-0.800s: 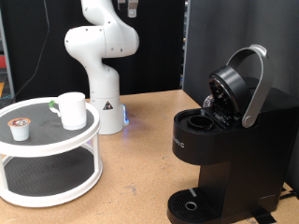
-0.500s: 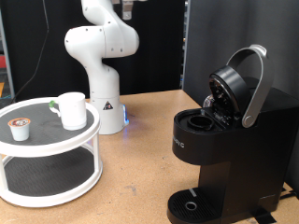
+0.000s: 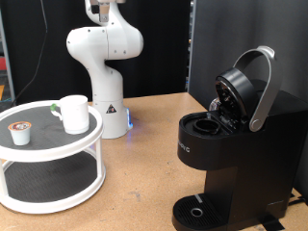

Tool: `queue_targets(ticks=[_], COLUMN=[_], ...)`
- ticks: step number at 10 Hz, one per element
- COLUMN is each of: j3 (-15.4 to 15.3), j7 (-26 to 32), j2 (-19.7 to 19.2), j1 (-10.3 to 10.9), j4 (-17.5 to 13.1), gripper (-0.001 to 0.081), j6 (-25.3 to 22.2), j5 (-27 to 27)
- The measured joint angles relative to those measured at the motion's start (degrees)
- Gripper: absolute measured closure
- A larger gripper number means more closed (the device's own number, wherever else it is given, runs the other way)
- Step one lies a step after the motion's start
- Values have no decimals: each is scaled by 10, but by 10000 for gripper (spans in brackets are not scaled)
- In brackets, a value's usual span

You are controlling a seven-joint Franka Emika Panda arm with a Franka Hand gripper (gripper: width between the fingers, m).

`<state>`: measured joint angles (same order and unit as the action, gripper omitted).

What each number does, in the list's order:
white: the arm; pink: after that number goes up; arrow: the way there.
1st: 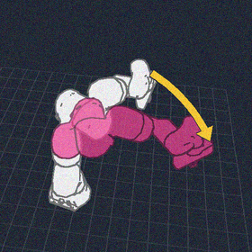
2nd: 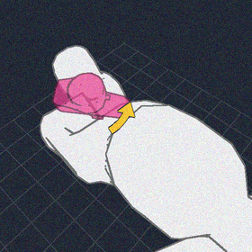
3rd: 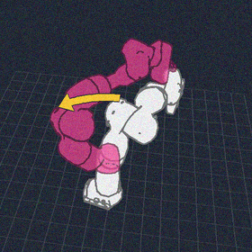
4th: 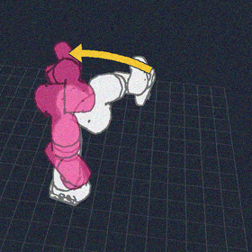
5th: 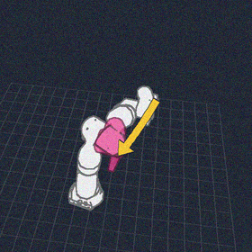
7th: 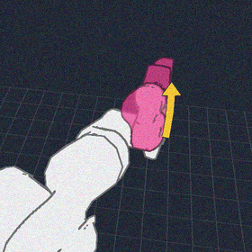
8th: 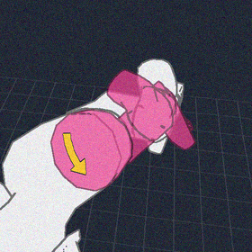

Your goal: Make a cup of coffee with the keurig machine

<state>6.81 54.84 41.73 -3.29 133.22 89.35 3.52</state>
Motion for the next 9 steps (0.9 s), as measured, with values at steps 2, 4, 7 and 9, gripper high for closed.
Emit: queue_targets(ticks=[2, 4, 7, 9], j3=[14, 48, 86, 86], j7=[36, 84, 147, 137], j2=[0, -3, -31, -30], j1=[1, -1, -7, -8], j4=[2, 3, -8, -6], gripper=[-2, -2, -2, -2], j6=[13, 38, 42, 46], j5=[-7, 2, 49, 47])
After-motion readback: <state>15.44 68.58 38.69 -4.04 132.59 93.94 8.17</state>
